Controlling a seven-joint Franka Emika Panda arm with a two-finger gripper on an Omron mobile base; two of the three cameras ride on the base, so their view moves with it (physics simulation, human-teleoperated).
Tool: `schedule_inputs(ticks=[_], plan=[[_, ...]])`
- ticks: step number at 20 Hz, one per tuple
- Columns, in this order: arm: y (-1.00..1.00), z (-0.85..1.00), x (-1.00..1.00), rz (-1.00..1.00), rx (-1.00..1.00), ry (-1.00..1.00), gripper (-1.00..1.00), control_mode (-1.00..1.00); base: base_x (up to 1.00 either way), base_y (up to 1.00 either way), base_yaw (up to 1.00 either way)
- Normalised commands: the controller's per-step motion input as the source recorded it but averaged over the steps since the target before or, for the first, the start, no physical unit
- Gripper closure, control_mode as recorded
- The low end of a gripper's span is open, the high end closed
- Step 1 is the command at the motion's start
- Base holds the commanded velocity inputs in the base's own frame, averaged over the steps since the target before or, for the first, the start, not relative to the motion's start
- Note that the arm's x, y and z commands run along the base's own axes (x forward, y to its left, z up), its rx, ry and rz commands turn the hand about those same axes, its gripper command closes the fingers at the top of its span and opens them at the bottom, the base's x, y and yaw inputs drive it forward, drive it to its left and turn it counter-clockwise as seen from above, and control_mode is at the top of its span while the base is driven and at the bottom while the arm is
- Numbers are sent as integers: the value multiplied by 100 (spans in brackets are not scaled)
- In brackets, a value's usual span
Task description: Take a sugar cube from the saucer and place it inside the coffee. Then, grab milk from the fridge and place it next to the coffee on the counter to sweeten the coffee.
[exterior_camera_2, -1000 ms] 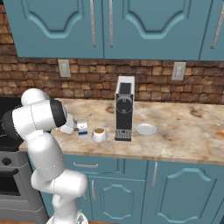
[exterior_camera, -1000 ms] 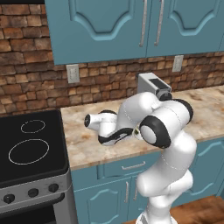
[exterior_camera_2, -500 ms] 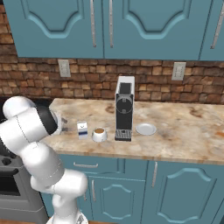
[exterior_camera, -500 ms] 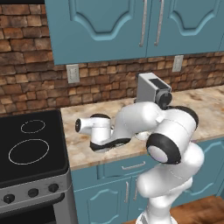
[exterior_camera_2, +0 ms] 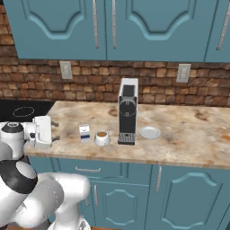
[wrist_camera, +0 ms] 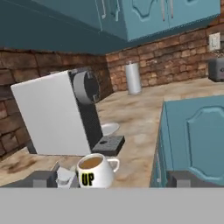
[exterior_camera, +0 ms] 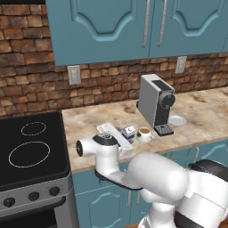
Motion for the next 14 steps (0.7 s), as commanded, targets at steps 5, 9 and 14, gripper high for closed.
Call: schedule_inputs(ticks=[5, 9, 14], plan=[[-28, 22, -100, 0, 0, -69, -100, -100, 0, 0, 0], [-16, 59, -100, 0, 0, -80, -100, -100, 0, 0, 0], [-16, 68, -100, 1, -4, -86, -100, -100, 0, 0, 0]])
